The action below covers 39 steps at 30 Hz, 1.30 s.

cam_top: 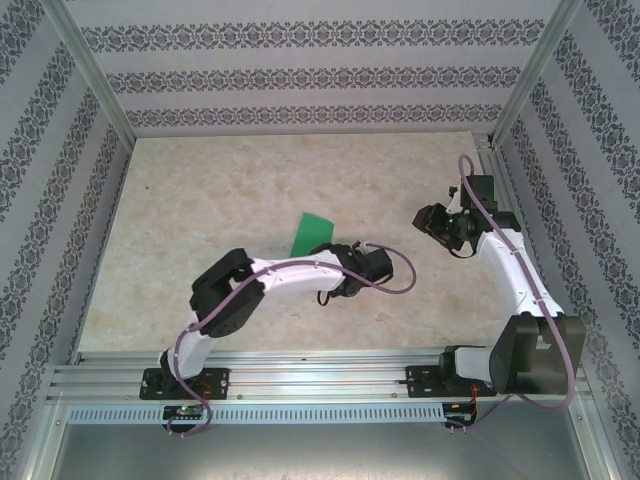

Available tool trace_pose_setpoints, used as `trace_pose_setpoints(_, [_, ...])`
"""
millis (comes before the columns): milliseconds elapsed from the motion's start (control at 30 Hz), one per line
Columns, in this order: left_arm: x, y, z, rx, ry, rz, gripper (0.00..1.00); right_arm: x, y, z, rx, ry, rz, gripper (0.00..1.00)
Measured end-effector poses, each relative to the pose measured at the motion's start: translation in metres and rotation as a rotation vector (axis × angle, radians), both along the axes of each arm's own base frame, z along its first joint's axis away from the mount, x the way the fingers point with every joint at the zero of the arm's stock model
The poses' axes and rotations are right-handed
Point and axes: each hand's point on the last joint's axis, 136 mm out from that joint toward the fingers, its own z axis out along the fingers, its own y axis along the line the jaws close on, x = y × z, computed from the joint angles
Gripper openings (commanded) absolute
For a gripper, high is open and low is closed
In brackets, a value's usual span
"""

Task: Fold a paper plane with a square sheet of paper (fold left side to right side)
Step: Turn over the paper at the center of the table, then third fold the triangle at the center of the table.

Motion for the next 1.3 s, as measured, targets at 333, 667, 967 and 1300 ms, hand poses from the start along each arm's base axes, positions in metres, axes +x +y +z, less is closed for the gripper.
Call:
trace_pose_setpoints(333, [0.066, 0.124, 0.065, -0.791, 0.162, 0.435, 0.74, 0.022, 0.146, -0.041, 0.104, 0.063, 0.302, 0.40])
trace_pose_setpoints(667, [0.053, 0.118, -0.057, -1.085, 0.639, 0.708, 0.62, 0.045, 0.233, -0.054, 0.134, 0.033, 0.430, 0.41])
trace_pose_setpoints(967, [0.069, 0.094, -0.059, -1.228, 0.701, 0.673, 0.55, 0.047, 0.232, -0.066, 0.122, 0.047, 0.424, 0.41])
trace_pose_setpoints(1300, [0.084, 0.086, -0.063, -1.246, 0.748, 0.674, 0.47, 0.024, 0.222, -0.067, 0.102, 0.049, 0.440, 0.42])
